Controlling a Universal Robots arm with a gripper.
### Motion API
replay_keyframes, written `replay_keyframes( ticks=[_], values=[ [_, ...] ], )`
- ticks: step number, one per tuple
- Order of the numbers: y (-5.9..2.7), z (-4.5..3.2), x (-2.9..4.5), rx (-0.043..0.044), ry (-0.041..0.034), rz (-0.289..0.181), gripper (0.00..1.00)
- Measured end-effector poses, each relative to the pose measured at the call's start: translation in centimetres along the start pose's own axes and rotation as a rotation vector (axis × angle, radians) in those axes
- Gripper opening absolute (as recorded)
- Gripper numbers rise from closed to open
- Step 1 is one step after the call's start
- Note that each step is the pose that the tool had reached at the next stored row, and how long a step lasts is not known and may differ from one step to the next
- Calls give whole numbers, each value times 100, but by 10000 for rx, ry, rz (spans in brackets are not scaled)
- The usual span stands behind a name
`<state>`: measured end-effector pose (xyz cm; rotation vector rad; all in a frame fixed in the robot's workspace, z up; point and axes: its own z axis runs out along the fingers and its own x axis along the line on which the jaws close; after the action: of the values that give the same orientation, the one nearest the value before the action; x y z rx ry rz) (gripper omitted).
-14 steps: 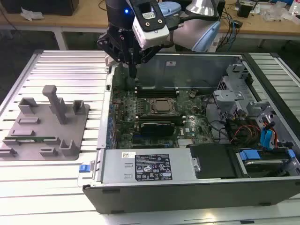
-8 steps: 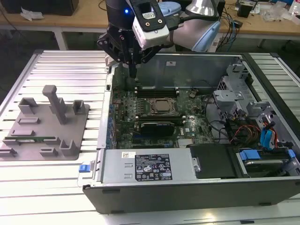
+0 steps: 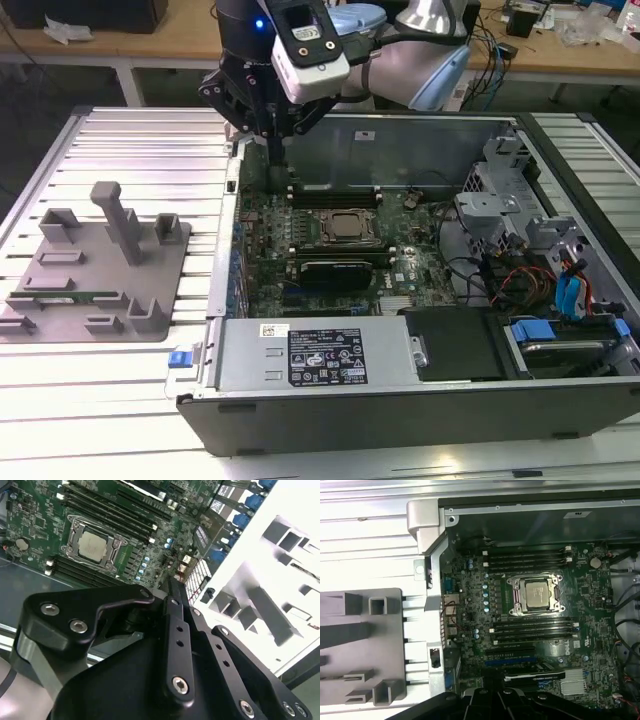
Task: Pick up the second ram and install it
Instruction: 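Reach for the second ram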
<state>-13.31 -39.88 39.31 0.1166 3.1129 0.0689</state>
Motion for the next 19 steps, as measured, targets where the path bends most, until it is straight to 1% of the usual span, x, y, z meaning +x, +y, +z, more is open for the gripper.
replay_keyframes(
  ticks=[2, 3, 4, 7, 9, 11, 15, 19],
  values=[
    [-7, -2, 89, -1, -15, 0, 8],
    [-12, -4, 162, -3, -37, -2, 8],
    [-17, -6, 219, -3, -53, -4, 8],
    [-26, -3, 350, -6, -82, -4, 8],
    [-31, 1, 415, -6, -84, -4, 8],
    [-37, 3, 499, -6, -86, -3, 8],
    [-43, 5, 575, -6, -86, 0, 8],
    [-51, 5, 711, -2, -87, 4, 8]
  ],
)
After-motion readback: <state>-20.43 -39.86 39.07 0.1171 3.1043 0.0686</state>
